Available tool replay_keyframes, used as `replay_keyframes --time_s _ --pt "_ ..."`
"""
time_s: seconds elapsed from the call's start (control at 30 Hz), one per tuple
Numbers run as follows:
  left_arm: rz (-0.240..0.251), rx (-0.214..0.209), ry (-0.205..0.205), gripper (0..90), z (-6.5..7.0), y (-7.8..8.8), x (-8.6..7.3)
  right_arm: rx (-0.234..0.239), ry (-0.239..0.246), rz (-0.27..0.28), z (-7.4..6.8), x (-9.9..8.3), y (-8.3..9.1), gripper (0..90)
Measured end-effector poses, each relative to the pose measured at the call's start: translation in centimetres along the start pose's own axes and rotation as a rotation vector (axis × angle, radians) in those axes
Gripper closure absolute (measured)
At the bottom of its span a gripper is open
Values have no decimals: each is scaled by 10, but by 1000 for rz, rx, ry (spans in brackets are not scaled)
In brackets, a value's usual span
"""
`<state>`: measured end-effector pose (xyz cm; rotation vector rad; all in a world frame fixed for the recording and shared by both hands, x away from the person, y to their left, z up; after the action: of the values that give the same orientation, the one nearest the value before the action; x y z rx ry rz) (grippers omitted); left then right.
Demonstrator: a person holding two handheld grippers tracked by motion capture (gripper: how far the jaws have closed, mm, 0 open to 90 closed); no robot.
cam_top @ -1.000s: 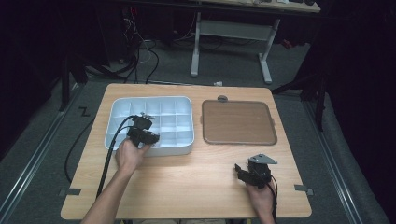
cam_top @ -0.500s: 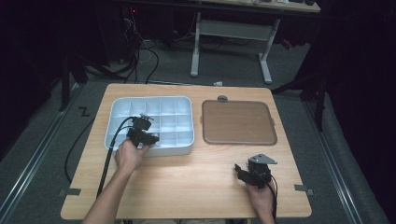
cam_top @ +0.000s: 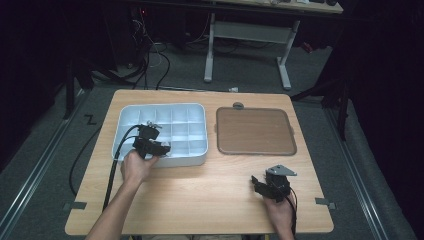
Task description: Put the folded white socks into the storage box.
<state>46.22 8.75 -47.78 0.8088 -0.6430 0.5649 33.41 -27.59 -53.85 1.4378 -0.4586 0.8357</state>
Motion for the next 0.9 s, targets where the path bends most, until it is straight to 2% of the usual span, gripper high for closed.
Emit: replay_keyframes --time_s 0.23,0.37,0.5,0.6,0.63,0.7,0.9 --pt "-14 -13 -8 510 2 9 -2 1 0 0 0 0 0 384" --pt "-31 -1 -22 511 0 10 -5 1 0 0 0 0 0 384" --pt "-65 27 -33 519 -4 4 -8 0 -2 -1 0 0 0 384" --pt "-74 33 -44 530 -4 1 -10 0 -1 0 0 0 0 384" --pt "-82 46 -67 538 -4 -2 -13 0 -1 0 0 0 0 384" --pt "-88 53 -57 553 -5 -5 -14 0 -1 0 0 0 0 384" --pt "-108 75 -92 569 -5 -11 -17 1 -2 0 0 0 0 385"
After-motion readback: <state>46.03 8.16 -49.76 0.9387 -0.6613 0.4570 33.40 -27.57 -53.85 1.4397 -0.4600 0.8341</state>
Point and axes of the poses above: each handheld gripper's, and its own axes: y roughly backward along the jaws, x roughly out of its top, z roughly to its right, the point moved 1 cm from there along -y, roughly forward along the jaws, and after that the axes turned 8 degrees about -x, right-handed, at the moved point
